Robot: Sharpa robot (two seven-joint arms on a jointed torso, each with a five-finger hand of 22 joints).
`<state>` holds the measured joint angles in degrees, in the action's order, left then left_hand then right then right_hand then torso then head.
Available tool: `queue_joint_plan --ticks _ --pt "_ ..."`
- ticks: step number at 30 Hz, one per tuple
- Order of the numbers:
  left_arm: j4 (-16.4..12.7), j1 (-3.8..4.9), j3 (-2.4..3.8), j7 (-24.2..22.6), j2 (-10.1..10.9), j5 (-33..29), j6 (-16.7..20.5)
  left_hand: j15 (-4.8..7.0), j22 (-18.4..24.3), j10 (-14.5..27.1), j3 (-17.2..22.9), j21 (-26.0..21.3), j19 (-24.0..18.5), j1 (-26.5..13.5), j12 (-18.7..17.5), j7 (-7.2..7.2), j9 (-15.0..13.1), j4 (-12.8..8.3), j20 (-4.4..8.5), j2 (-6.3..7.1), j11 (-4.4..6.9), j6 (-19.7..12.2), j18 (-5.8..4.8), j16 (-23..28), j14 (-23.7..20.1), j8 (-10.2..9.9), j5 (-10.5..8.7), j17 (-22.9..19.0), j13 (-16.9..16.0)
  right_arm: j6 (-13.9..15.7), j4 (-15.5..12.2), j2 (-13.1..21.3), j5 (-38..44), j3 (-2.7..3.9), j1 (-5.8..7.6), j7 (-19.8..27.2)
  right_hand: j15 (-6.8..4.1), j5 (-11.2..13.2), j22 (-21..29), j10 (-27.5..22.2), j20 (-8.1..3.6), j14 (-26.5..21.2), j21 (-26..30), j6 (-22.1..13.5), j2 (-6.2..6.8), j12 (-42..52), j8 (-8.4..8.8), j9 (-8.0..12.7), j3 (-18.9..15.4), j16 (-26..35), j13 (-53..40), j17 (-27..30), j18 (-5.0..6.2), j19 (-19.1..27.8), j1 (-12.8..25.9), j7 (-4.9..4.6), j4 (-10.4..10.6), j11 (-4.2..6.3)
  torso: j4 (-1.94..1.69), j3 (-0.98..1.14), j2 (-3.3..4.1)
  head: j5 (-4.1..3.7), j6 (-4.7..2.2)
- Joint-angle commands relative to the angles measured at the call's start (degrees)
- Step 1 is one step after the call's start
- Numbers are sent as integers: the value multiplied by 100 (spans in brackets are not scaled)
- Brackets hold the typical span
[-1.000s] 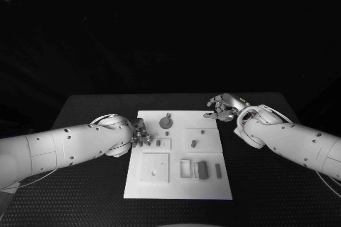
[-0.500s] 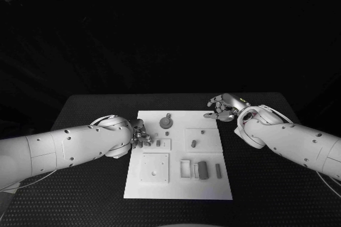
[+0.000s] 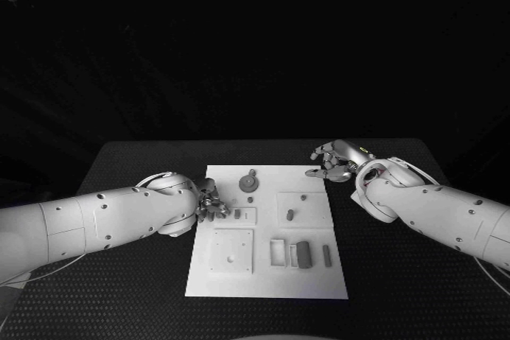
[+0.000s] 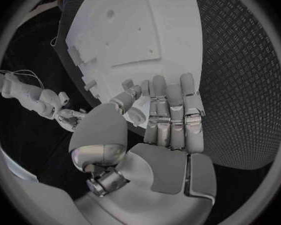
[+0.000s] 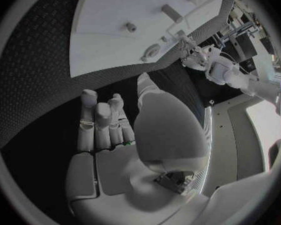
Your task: Assemble the parts on the task board
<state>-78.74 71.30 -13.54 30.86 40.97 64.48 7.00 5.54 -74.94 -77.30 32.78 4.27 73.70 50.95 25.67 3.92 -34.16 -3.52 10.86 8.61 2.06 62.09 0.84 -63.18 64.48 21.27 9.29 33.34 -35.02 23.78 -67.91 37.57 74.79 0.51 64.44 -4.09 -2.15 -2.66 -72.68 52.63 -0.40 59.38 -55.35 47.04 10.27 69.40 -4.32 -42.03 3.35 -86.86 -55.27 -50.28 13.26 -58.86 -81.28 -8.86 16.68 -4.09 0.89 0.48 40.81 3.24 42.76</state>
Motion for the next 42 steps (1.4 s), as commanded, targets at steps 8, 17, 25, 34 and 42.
queue_joint_plan --ticks 8,17,25,34,42 --pt "-11 -25 -16 19 18 -14 -72 20 -46 24 6 -27 -1 0 13 7 7 52 14 55 -12 -19 -84 -8 19 -30 -10 -8 4 -59 -4 5 4 2 -7 25 -5 2 -7 -39 -20 -41 -5 -139 16 19 22 -6 35 -27 9 6 174 0 63 -161 7 10 2 0 1 1 -8" --pt "2 -25 -11 1 45 -166 -23 45 -63 -28 12 -6 55 75 58 -21 -4 83 41 -3 16 33 -84 -54 70 6 114 8 -17 -59 -2 2 4 2 -12 24 -4 2 -7 -40 -20 -42 -5 -140 17 20 22 -6 39 -27 11 8 174 0 64 -161 6 9 4 1 1 -3 -6" --pt "27 -25 -11 19 39 -202 -155 48 -82 -25 -55 -7 63 153 79 -23 -5 -28 39 -100 18 38 -84 -70 71 19 479 11 -31 -62 -3 0 4 2 -14 23 -4 2 -8 -40 -20 -42 -6 -141 17 22 23 -7 42 -29 12 8 174 0 63 -161 6 9 2 4 2 -7 -1" --pt "26 -24 -12 -34 30 -296 -128 46 -82 -21 -112 -13 65 62 88 -25 0 45 38 -30 20 40 -84 -75 68 20 363 11 -35 -67 -3 -5 4 2 -14 23 -4 2 -8 -41 -20 -42 -7 -142 18 23 23 -7 46 -30 13 9 174 1 63 -162 6 9 4 5 3 -3 -1" --pt "18 -25 -12 -78 25 -431 -67 49 -78 -21 -132 -18 68 -11 95 -29 4 159 42 34 23 45 -84 -79 69 23 297 9 -38 -66 3 -14 3 2 -15 21 -4 2 -8 -42 -20 -42 -7 -143 20 25 23 -8 49 -31 14 10 174 1 64 -162 6 8 9 10 2 -3 -5"
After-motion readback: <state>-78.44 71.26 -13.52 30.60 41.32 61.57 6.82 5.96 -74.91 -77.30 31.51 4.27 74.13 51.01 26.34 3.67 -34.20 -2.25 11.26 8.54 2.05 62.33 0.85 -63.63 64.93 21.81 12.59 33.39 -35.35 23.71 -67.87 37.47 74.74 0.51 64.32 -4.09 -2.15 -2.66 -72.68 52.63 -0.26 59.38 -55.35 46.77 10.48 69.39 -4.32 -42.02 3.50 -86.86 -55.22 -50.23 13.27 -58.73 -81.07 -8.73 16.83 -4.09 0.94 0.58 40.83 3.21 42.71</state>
